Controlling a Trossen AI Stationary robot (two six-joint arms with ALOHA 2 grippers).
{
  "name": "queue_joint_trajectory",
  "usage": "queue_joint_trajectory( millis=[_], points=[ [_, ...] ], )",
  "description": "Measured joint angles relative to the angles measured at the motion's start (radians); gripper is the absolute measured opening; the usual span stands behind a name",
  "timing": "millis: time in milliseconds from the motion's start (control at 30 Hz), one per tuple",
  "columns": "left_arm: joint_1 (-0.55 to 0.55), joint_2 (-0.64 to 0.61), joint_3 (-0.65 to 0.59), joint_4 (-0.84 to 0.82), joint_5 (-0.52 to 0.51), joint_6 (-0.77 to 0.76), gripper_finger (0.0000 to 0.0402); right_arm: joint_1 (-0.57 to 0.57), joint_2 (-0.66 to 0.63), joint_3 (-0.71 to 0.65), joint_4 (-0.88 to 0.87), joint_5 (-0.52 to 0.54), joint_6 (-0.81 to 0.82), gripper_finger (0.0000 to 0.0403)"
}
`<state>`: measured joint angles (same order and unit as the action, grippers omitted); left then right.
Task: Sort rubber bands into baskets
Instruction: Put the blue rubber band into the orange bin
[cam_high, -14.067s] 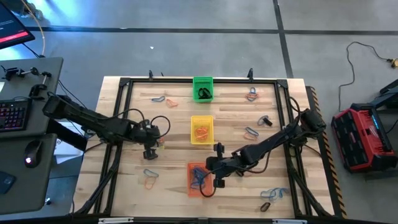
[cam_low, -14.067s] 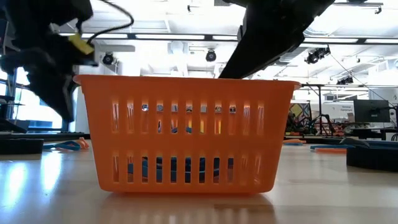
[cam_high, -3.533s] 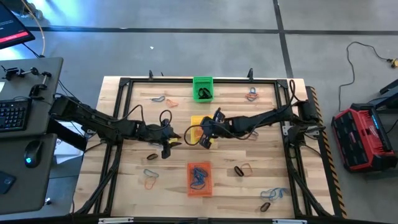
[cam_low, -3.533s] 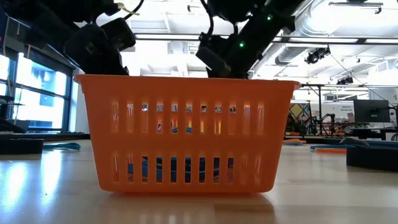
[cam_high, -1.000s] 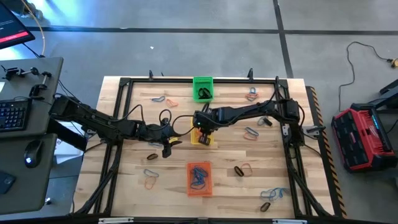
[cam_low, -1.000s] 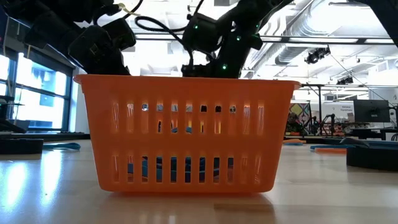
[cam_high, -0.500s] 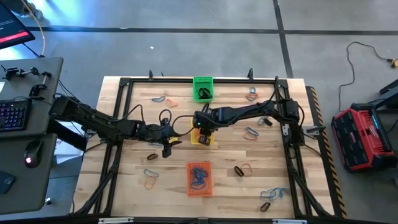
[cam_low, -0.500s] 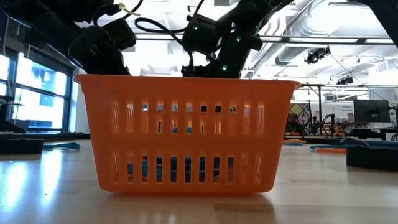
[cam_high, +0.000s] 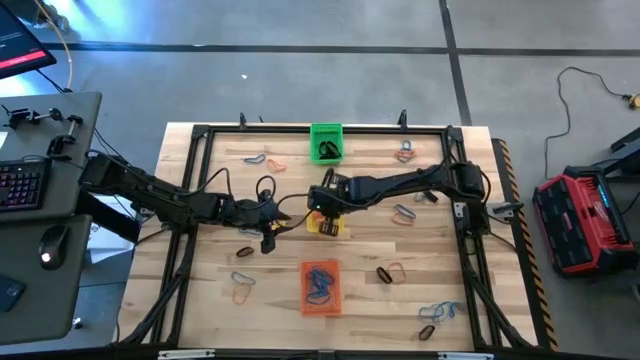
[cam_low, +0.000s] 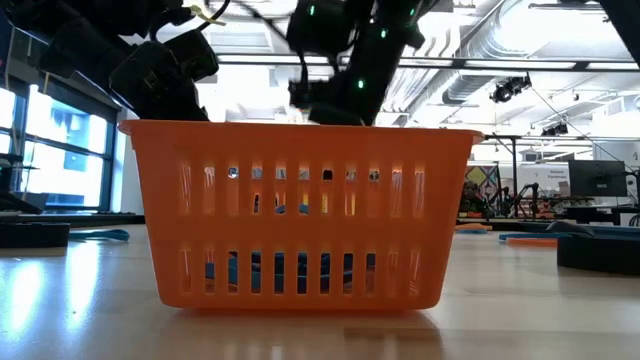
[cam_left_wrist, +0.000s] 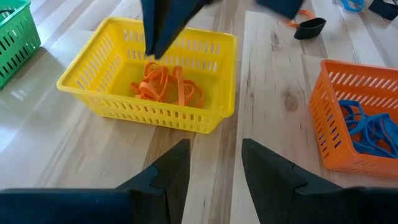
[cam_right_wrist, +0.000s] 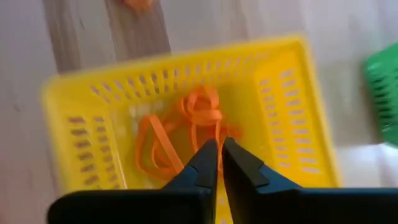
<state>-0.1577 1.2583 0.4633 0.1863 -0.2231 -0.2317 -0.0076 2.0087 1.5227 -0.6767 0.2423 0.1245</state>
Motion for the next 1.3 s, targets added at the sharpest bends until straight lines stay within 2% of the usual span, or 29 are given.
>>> queue_joint_trajectory(
  millis=[100,200,467,567,767,867,967,1200,1300],
  points=[
    [0.000,0.000,0.000,0.000,0.000,0.000,0.0139,0.020,-0.053,-0.028,0.077,0.044,0.035,0.0009],
    [0.000,0.000,0.000,-0.001,0.000,0.000,0.0139,0.032,-0.120,-0.064,0.184,0.035,0.066,0.0003],
    [0.000,0.000,0.000,-0.003,0.000,0.000,0.0139,0.065,-0.398,-0.144,0.161,0.100,0.032,0.0000],
    [0.000,0.000,0.000,-0.003,0.002,0.000,0.0139,0.105,-0.527,-0.262,0.166,0.128,0.053,0.0000],
    [0.000,0.000,0.000,-0.003,0.003,0.000,0.0139,0.195,-0.723,-0.580,0.270,0.191,0.283,0.0000],
    [0.000,0.000,0.000,-0.003,0.003,0.000,0.0139,0.239,-0.769,-0.681,0.303,0.191,0.371,0.0000],
    [0.000,0.000,0.000,-0.002,0.003,0.000,0.0139,0.267,-0.787,-0.728,0.290,0.200,0.423,0.0000],
    [0.000,0.000,0.000,-0.003,0.003,0.000,0.0139,0.285,-0.788,-0.736,0.175,0.187,0.481,0.0000],
    [0.000,0.000,0.000,-0.002,0.004,0.000,0.0139,0.284,-0.787,-0.733,0.139,0.137,0.481,0.0000]
  ],
)
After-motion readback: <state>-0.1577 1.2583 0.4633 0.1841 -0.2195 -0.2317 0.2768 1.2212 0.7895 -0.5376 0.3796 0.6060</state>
